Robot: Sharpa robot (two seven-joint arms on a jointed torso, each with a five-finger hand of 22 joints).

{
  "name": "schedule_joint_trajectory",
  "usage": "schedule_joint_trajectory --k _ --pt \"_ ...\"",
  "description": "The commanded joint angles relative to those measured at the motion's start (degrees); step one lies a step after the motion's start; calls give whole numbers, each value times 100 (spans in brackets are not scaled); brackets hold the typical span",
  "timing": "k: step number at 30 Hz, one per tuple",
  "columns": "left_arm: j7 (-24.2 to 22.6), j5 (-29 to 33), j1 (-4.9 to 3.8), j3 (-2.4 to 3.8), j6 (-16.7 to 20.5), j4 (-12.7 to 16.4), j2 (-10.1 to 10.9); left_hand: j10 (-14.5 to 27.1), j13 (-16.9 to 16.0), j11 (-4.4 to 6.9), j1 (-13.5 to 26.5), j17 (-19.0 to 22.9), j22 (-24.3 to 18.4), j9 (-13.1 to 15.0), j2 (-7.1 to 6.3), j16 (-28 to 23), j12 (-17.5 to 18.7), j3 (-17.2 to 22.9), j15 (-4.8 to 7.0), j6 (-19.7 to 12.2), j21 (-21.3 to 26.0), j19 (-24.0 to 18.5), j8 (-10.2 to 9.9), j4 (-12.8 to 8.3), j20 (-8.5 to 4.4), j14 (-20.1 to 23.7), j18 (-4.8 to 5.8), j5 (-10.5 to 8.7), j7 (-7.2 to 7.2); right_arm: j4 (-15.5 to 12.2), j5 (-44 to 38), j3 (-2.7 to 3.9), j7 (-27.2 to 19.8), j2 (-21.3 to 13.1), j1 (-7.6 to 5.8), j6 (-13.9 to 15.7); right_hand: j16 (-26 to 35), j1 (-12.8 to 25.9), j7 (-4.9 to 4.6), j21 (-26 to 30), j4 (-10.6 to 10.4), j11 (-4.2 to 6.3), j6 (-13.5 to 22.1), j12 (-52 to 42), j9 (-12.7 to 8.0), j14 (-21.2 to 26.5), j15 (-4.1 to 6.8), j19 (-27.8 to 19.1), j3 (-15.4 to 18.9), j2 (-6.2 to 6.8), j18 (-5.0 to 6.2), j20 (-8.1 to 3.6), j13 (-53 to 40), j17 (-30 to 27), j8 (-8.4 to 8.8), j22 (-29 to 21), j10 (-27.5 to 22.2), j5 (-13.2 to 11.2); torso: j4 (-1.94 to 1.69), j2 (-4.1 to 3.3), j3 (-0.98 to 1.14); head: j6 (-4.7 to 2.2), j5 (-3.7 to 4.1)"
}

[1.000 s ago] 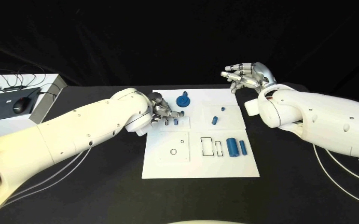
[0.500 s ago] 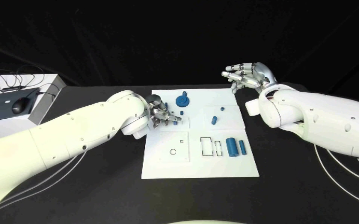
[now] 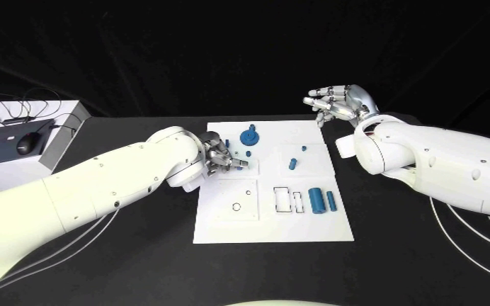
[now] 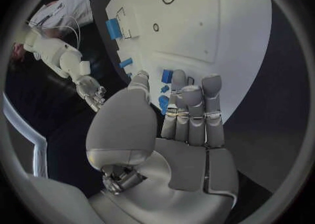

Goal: Assemble the parts on the task board

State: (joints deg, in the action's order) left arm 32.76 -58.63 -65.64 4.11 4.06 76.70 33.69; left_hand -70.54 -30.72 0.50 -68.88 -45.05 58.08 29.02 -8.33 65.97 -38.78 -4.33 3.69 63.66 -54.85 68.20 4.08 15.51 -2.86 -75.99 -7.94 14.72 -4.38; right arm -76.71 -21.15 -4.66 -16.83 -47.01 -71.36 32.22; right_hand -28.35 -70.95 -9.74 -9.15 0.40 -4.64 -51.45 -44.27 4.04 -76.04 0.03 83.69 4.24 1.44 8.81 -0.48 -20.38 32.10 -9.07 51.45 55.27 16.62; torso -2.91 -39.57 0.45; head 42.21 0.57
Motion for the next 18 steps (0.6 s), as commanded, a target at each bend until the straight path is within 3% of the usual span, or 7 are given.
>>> schedule_joint_trajectory --k 1,12,18 --pt "27 -19 5 2 -46 -10 -25 -25 7 -3 31 -74 59 -39 14 40 13 47 -3 37 -65 66 8 -2 -7 -51 -55 26 -16 -8 -27 1 -36 -3 2 -46 20 54 -41 -13 -26 17 -3 -21 -2 -22 -25 78 17 11 75 -17 4 5 -6 -6 -26 38 0 -4 0 1 13" --pt "84 25 6 -5 -138 -159 -160 -161 43 65 32 -412 341 4 104 174 -51 250 55 156 -375 238 110 -95 -44 -226 -11 37 58 -3 -27 0 -34 8 2 -53 20 54 -41 -13 -26 17 -3 -21 -2 -22 -25 78 17 11 75 -17 4 5 -6 -6 -26 38 1 -4 3 8 23" --pt "96 37 6 -22 -146 -294 -247 -210 51 99 32 -573 452 156 156 229 -82 460 81 163 -490 299 313 -246 -56 -287 6 37 102 -4 -27 0 -34 11 2 -58 20 54 -41 -13 -26 17 -3 -21 -2 -22 -25 78 17 11 75 -17 4 5 -6 -6 -26 38 1 -6 4 10 23"
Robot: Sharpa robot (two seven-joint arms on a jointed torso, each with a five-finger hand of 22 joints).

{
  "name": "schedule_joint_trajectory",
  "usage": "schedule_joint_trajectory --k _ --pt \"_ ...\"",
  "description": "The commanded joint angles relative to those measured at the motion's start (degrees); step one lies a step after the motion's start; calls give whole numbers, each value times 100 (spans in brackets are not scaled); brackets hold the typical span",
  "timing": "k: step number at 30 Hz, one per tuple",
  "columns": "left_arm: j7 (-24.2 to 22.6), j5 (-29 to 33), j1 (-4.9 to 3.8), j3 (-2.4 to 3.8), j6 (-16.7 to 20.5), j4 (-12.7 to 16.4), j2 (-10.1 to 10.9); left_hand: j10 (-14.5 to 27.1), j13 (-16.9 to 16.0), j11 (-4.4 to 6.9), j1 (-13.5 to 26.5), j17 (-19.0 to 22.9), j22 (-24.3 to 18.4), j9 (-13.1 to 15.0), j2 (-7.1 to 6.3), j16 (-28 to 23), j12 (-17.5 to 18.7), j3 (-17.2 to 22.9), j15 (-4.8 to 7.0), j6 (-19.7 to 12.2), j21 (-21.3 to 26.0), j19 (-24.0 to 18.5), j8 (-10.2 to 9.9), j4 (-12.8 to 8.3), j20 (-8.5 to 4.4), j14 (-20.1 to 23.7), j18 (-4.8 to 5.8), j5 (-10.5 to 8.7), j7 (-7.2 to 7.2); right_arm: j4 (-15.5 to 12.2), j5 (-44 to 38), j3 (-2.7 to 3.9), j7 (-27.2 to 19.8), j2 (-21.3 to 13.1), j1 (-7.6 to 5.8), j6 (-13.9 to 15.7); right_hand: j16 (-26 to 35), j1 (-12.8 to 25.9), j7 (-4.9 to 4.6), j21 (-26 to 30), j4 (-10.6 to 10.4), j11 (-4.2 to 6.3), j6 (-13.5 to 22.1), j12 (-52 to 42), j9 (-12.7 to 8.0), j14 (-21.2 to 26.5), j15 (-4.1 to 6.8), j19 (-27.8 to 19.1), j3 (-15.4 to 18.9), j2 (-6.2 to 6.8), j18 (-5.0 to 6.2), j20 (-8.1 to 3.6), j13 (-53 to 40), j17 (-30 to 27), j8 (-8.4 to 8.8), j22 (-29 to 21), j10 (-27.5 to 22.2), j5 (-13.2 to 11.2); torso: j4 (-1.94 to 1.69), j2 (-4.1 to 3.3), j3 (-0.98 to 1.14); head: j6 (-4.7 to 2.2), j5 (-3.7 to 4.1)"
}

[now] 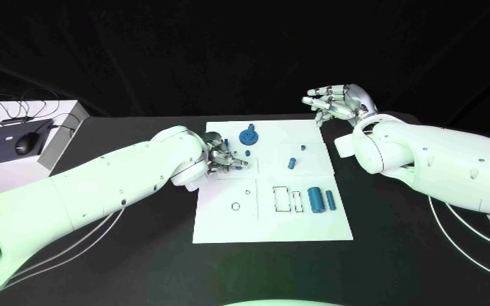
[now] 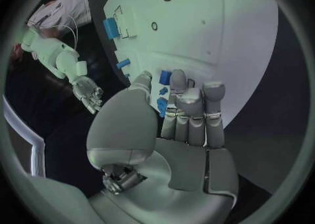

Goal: Assemble the parts on the task board

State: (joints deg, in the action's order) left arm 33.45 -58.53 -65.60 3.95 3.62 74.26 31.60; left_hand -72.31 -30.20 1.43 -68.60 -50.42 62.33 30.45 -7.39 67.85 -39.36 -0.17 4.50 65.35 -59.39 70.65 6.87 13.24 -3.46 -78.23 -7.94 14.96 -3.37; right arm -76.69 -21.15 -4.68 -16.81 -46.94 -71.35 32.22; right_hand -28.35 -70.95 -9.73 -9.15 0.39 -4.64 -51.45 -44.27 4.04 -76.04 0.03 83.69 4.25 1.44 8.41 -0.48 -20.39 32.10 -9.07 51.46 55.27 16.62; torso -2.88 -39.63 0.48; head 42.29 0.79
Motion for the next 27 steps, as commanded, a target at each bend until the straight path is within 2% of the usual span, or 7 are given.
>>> schedule_joint_trajectory --k 1,7,15,24,27 --pt "29 28 2 -8 -104 -69 -49 -41 -4 11 7 -62 53 26 67 55 -34 74 4 -7 -66 70 55 -39 -4 -77 12 10 4 -7 -27 2 -35 4 1 -58 20 56 -41 -22 -33 19 -6 -23 -1 -25 -23 79 12 14 115 -18 5 5 -6 -10 -20 43 -1 0 1 2 1" --pt "49 31 2 -18 -126 -145 -95 -100 3 47 5 -169 149 80 101 99 -47 197 31 50 -173 133 159 -113 -49 -150 54 12 52 -7 -27 1 -35 4 1 -59 20 56 -40 -25 -36 20 -8 -24 -1 -26 -22 79 10 14 115 -18 5 5 -6 -11 -18 45 -2 1 2 7 18" --pt "55 43 2 -24 -205 -173 -124 -197 12 117 -79 -351 246 293 115 117 -16 450 92 63 -269 193 487 -357 -162 -198 155 -2 153 -4 -27 1 -33 8 1 -62 20 56 -40 -25 -36 20 -8 -24 -1 -26 -22 79 10 14 115 -18 5 5 -6 -11 -18 45 -6 1 0 21 21" --pt "38 64 2 -35 -258 -188 -142 -208 8 124 -150 -405 268 294 69 117 -3 473 92 46 -286 200 522 -468 -177 -208 176 -3 161 -3 -28 1 -34 13 2 -63 20 56 -40 -25 -36 20 -8 -24 -1 -26 -22 79 10 14 115 -18 5 5 -6 -11 -18 45 -4 6 0 36 15" --pt "33 66 2 -37 -251 -191 -145 -210 6 122 -179 -417 274 276 91 116 1 493 94 42 -290 200 513 -502 -179 -209 180 -5 157 -2 -28 1 -35 13 2 -63 20 56 -40 -25 -36 20 -8 -24 -1 -26 -22 79 10 14 115 -18 5 5 -6 -11 -18 45 -4 6 2 36 15"
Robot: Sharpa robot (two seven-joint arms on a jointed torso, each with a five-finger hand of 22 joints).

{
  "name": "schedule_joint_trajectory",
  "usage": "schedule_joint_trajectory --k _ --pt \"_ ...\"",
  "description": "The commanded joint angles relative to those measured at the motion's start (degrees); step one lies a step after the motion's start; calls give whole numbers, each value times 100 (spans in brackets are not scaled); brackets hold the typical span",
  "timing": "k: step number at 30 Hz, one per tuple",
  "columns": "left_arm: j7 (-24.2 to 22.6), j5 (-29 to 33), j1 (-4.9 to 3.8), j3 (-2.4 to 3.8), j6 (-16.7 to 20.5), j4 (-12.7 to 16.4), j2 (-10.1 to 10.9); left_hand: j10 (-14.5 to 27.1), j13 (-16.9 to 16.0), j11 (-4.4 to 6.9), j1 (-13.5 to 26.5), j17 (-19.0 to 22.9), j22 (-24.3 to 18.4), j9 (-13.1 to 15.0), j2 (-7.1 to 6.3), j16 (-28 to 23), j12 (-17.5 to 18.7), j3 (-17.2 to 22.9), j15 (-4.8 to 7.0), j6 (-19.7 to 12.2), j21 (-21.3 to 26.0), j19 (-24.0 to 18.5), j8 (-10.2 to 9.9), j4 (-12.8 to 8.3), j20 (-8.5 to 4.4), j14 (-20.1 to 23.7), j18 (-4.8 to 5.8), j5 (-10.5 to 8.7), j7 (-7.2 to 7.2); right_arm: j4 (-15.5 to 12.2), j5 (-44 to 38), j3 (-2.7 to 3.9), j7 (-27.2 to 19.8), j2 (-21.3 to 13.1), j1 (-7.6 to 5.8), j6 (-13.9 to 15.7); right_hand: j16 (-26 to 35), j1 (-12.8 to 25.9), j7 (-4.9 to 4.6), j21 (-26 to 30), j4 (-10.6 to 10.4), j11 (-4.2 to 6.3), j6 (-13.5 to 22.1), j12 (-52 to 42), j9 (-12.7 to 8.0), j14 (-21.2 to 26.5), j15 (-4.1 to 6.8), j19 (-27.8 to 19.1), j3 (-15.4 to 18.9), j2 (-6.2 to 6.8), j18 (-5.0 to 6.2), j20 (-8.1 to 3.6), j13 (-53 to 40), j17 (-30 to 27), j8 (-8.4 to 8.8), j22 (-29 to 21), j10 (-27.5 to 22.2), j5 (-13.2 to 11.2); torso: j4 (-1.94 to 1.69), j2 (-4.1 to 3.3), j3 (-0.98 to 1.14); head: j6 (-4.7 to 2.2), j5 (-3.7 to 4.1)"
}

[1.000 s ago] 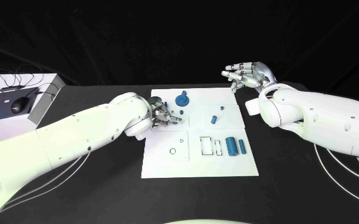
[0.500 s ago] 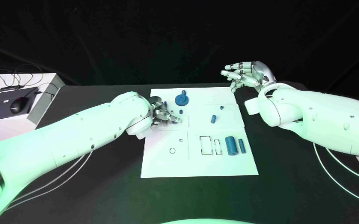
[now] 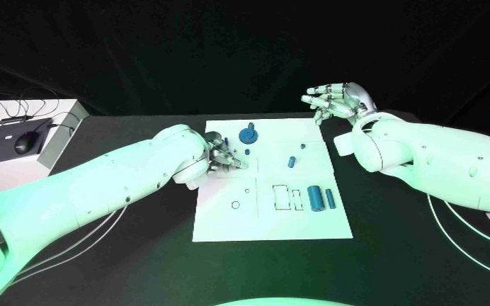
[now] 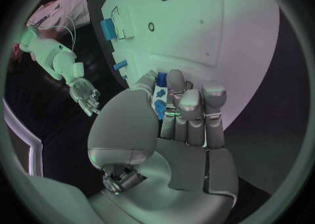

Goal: Assemble the parts on the task board

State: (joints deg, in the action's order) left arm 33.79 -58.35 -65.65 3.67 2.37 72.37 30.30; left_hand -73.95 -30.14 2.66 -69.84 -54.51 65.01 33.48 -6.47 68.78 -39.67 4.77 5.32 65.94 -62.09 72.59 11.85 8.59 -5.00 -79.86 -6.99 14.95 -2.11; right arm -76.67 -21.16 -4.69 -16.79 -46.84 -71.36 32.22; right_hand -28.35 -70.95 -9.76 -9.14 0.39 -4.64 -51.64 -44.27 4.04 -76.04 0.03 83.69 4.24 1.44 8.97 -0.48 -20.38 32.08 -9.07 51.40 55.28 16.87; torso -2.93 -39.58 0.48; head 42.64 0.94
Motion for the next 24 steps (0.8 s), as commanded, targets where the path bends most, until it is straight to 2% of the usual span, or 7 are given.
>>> schedule_joint_trajectory --k 1,9,11,17,24 --pt "-5 48 7 -10 -119 -3 -17 -46 -1 0 -71 -23 12 -55 19 22 37 25 13 -15 -22 6 -1 -68 -29 -50 88 -4 32 -4 -27 1 -38 4 2 -63 20 56 -36 -25 -36 20 11 -24 -1 -26 -23 79 10 14 59 -18 5 7 -6 -5 -19 21 1 3 2 2 0" --pt "-84 131 7 -12 17 -11 -23 -50 9 12 -251 -64 34 -318 147 0 85 658 22 31 -33 11 -174 -241 -53 -57 110 -7 33 -3 -27 1 -35 1 2 -69 18 56 -34 -37 -34 22 9 -24 -1 -33 -20 79 11 7 58 -21 6 8 -4 -5 -13 23 3 -1 1 -11 -3" --pt "-124 180 7 -11 61 -8 -22 -54 21 15 -280 -69 35 -366 185 -13 112 975 25 21 -29 7 -203 -321 -61 -56 118 -2 34 -2 -27 1 -32 1 3 -77 18 56 -34 -37 -34 22 9 -24 -1 -33 -20 79 11 7 58 -21 6 8 -4 -5 -13 23 6 -1 0 -13 -6" --pt "-212 277 8 -7 120 4 -16 -94 49 14 -229 -99 40 -347 213 -23 162 1596 23 -22 -21 0 -163 -570 -72 -64 135 2 30 1 -27 0 -24 1 5 -95 16 55 -33 -45 -31 24 4 -23 -1 -39 -18 82 10 2 58 -23 7 10 -6 -1 -10 49 7 -1 0 -13 -5" --pt "-294 389 8 -4 139 28 -5 -206 109 7 38 -143 57 -213 161 -26 274 2282 8 -68 -27 -10 -53 -956 -61 -79 149 0 10 8 -27 -1 -19 2 11 -116 16 63 -32 -49 -32 26 3 -24 -1 -39 -17 79 16 -1 58 -24 6 11 -5 1 -6 74 3 -1 -1 -18 -2"
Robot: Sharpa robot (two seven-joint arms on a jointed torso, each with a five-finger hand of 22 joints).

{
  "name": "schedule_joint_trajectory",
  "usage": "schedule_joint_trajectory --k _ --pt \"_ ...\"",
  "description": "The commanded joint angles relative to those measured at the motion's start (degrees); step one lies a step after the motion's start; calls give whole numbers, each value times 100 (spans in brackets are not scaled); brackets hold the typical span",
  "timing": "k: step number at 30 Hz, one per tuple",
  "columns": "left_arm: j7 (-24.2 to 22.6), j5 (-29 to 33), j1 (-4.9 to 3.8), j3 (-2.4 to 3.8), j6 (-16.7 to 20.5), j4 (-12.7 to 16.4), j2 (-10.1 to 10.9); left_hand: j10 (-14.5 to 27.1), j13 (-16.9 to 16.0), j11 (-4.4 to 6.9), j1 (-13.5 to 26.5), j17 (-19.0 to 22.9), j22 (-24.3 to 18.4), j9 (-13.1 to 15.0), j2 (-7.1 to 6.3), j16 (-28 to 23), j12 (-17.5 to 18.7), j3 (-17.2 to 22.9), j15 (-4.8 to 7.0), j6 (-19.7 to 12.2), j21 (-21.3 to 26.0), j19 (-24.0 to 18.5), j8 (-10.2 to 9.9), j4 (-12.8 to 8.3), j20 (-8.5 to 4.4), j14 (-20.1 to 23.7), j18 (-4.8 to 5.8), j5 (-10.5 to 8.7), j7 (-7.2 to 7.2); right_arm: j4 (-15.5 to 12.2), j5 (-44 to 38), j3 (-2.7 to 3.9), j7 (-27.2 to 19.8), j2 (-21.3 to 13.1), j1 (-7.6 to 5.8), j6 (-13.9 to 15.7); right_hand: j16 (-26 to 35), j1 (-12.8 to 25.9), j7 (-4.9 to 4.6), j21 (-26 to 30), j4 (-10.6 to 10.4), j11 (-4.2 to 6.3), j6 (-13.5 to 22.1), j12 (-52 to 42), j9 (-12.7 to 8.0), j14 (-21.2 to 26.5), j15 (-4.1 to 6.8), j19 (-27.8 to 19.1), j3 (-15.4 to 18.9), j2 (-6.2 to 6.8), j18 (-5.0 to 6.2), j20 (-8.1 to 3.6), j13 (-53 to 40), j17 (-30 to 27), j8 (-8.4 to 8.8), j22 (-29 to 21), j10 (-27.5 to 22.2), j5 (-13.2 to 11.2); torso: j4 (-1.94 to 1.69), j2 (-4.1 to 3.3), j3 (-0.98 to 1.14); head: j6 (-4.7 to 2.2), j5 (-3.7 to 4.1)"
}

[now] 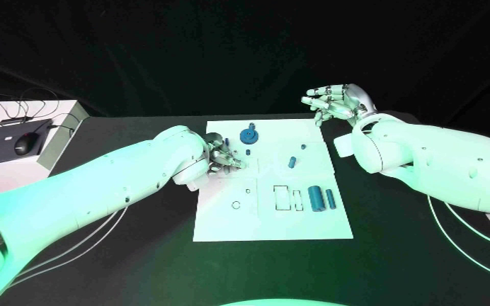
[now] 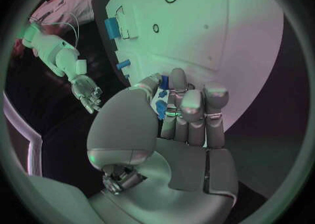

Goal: Assemble the parts on the task board

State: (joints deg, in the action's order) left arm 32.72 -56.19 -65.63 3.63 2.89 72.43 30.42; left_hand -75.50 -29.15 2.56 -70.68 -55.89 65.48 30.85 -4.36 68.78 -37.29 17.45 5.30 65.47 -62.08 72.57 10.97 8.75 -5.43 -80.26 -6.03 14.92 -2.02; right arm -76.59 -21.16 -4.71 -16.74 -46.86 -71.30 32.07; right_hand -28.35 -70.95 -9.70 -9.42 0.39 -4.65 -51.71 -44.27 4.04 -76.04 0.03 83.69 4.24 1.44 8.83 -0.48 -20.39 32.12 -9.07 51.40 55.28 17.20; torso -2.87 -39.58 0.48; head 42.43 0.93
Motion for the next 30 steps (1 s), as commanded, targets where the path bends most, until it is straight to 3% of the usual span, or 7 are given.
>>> schedule_joint_trajectory --k 1,12,15,22,30 --pt "-191 185 6 0 91 26 -15 -63 12 19 153 -4 12 64 -51 -32 46 1054 10 -23 -28 -7 45 -1005 -19 -37 54 4 3 2 -27 1 -23 4 5 -103 16 64 -39 -22 -32 26 10 -24 -1 -39 -17 79 16 -1 72 -24 6 6 -5 1 -6 43 -3 0 -1 2 -1" --pt "-180 343 5 43 178 129 49 -148 7 38 446 -47 29 230 -156 -39 143 1570 20 -32 -31 -6 191 -1337 -35 -53 67 86 18 34 -36 -2 -14 22 23 -124 18 51 -35 -24 -19 29 0 -21 0 -38 -16 77 13 -12 72 -25 7 6 -11 1 -7 51 -1 3 -3 -20 13" --pt "-153 379 3 103 177 166 83 -207 79 48 490 -90 23 263 -187 -27 199 1702 20 -25 -17 -22 227 -1411 -29 -51 65 143 19 51 -37 -4 -7 32 33 -132 19 61 -38 -24 -14 27 4 -19 -1 -37 -17 76 24 -10 71 -25 8 5 -9 -1 -8 54 15 6 -11 -36 3" --pt "-92 444 -3 243 68 244 168 -248 179 54 496 -144 37 299 -215 -11 213 1767 22 -18 -26 -20 275 -1467 -30 -62 70 217 15 62 -42 -7 4 33 42 -137 19 61 -38 -24 -14 27 4 -19 -1 -37 -17 76 24 -10 71 -25 8 5 -9 -1 -8 54 -8 10 -4 -28 11" --pt "-49 580 -11 318 -153 304 244 -257 215 55 474 -170 43 286 -229 -5 215 1778 19 -4 -29 -27 279 -1485 -28 -64 75 249 15 63 -50 -8 10 31 44 -144 20 71 -40 -25 -13 25 6 -17 -1 -37 -19 73 34 -11 71 -23 8 6 -7 -4 -10 61 -2 4 -8 -38 -6"
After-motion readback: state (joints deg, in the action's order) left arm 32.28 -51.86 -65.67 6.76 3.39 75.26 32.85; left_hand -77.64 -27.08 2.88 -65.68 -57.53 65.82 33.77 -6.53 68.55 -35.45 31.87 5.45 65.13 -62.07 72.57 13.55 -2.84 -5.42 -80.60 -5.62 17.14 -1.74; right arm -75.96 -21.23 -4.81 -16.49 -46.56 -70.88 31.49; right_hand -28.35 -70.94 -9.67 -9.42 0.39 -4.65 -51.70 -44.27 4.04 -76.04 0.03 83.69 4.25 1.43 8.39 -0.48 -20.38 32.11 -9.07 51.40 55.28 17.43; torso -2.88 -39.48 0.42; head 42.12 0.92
